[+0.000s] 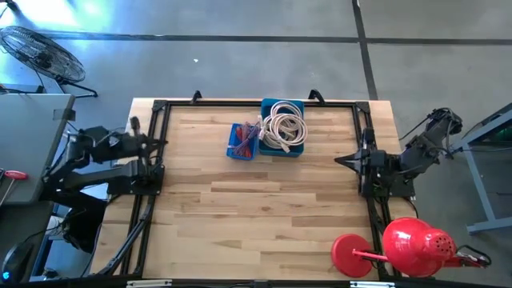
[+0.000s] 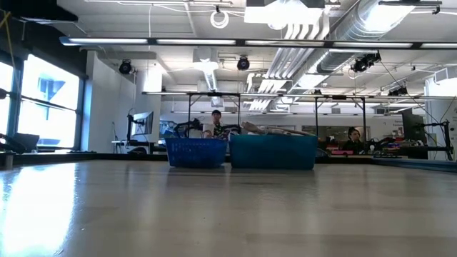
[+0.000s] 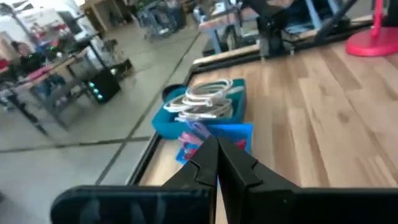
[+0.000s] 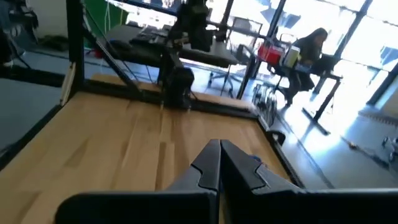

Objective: Pick & Place USB Port
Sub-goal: Return to Home Position

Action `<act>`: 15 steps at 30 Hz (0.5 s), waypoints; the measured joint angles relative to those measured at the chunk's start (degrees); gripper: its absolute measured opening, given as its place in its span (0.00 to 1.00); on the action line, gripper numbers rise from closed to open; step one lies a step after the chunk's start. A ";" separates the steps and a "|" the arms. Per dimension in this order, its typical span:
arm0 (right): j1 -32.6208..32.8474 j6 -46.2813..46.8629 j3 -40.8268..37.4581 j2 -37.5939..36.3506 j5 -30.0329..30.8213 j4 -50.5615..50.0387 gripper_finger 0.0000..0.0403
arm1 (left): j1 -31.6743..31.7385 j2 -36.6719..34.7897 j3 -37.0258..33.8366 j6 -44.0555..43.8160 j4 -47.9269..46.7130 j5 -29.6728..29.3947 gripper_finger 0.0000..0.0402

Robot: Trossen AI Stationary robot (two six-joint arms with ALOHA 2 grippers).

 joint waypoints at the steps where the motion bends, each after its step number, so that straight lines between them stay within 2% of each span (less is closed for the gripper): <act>1: 0.00 1.71 -0.04 -0.31 0.26 -1.23 0.00 | 0.01 0.39 -0.91 0.08 0.92 0.59 0.00; 3: 0.00 3.95 -0.10 -0.64 1.63 -2.64 0.00 | 0.04 1.14 -2.79 0.47 6.29 3.08 0.00; 6: -0.02 3.48 -2.96 -1.65 2.55 -0.31 0.00 | 0.02 0.95 -6.01 0.57 8.23 4.16 0.00; 13: 0.00 -1.52 -16.19 -8.69 -0.09 13.51 0.00 | 0.04 -0.16 -8.62 -0.71 11.87 5.54 0.00; 15: 0.00 -2.81 -19.41 -11.08 -0.59 16.73 0.00 | 0.04 -0.33 -10.42 -1.22 16.41 5.62 0.00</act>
